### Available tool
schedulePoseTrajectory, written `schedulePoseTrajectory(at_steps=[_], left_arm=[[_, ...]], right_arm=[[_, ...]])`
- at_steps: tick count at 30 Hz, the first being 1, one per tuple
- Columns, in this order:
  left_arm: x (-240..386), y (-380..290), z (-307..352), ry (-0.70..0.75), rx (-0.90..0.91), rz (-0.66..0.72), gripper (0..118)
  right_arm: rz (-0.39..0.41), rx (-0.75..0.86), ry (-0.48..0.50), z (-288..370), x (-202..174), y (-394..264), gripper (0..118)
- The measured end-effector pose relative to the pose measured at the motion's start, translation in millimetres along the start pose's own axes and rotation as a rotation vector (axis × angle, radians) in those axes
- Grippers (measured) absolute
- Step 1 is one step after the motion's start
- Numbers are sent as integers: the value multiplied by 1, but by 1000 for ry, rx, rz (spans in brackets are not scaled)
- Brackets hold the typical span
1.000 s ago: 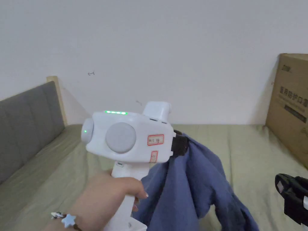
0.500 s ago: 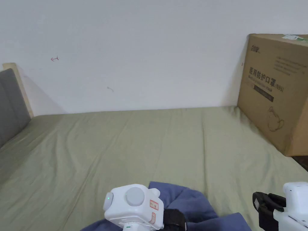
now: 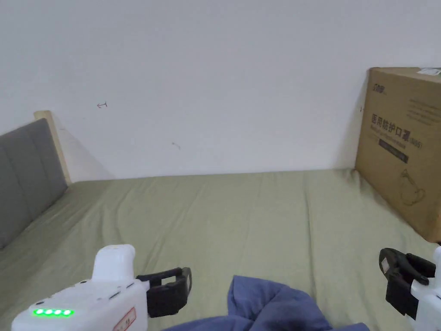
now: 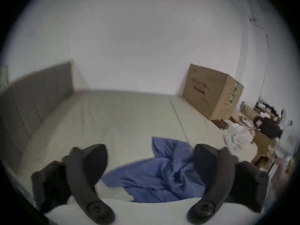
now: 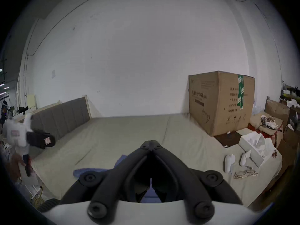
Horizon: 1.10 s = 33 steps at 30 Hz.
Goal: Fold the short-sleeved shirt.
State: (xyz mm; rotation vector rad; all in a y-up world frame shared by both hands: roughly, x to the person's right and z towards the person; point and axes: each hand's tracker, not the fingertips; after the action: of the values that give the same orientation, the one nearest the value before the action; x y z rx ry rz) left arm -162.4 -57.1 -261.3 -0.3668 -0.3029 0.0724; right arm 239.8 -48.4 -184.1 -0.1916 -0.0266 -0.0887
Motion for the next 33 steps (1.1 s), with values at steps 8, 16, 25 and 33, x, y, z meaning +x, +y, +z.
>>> schedulePoseTrajectory(at_steps=[8, 16, 25, 33], left_arm=[[-11, -25, 46, 122, 136, 81, 0], [-61, -3, -34, 122, -296, 121, 0], [-128, -94, -165, 155, -655, 314, 117], [-77, -138, -182, 22, -765, 21, 89]], right_arm=[[-7, 16, -22, 2, -7, -1, 0], [23, -16, -19, -8, -6, -5, 0], [35, -123, -37, -38, 5, -24, 0], [10, -244, -44, -84, 15, -43, 0]])
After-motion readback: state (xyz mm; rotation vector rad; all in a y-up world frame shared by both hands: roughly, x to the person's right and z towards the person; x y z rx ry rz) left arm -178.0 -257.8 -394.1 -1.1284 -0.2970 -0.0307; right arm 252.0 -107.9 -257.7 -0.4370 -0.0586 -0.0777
